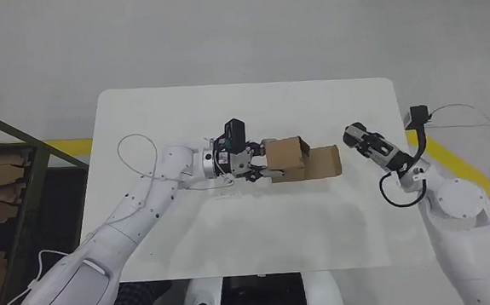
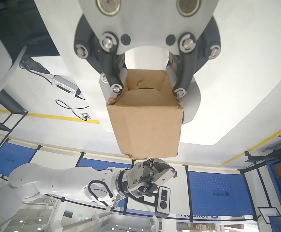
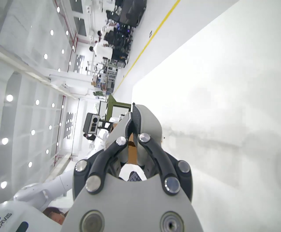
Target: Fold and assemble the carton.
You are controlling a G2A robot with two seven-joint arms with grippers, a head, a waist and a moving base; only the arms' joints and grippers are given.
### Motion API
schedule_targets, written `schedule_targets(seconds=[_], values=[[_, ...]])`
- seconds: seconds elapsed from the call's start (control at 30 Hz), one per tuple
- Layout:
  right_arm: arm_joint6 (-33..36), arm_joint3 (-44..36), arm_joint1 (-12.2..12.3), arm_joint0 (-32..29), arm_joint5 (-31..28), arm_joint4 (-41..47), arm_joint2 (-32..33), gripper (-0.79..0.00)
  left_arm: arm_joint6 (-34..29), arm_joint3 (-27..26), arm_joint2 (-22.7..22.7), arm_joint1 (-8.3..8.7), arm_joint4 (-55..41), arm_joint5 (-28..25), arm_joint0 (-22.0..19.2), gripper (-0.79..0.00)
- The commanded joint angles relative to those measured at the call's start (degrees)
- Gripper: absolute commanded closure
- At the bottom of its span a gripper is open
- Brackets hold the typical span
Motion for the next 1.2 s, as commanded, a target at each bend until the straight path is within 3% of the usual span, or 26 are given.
schedule_targets(seconds=[0.0,0.2,0.47,1.17], values=[[0.2,1.07,0.07,-0.43,1.16,0.75,0.65,0.0,0.4,-0.05,-0.39,0.07,0.13,0.0,0.05,-0.391],[4.5,4.02,-0.23,0.08,3.32,2.82,-3.17,0.0,2.29,-0.59,-1.66,0.11,0.2,0.0,0.22,-0.391],[10.61,7.92,-1.13,3.99,0.03,10.19,-8.48,0.0,2.54,-0.53,-1.55,-0.26,0.88,0.06,0.14,-0.391],[13.68,6.45,-1.07,4.93,-2.73,10.94,-9.69,0.0,-1.02,1.81,0.85,-1.55,2.41,0.0,-1.29,-0.406]])
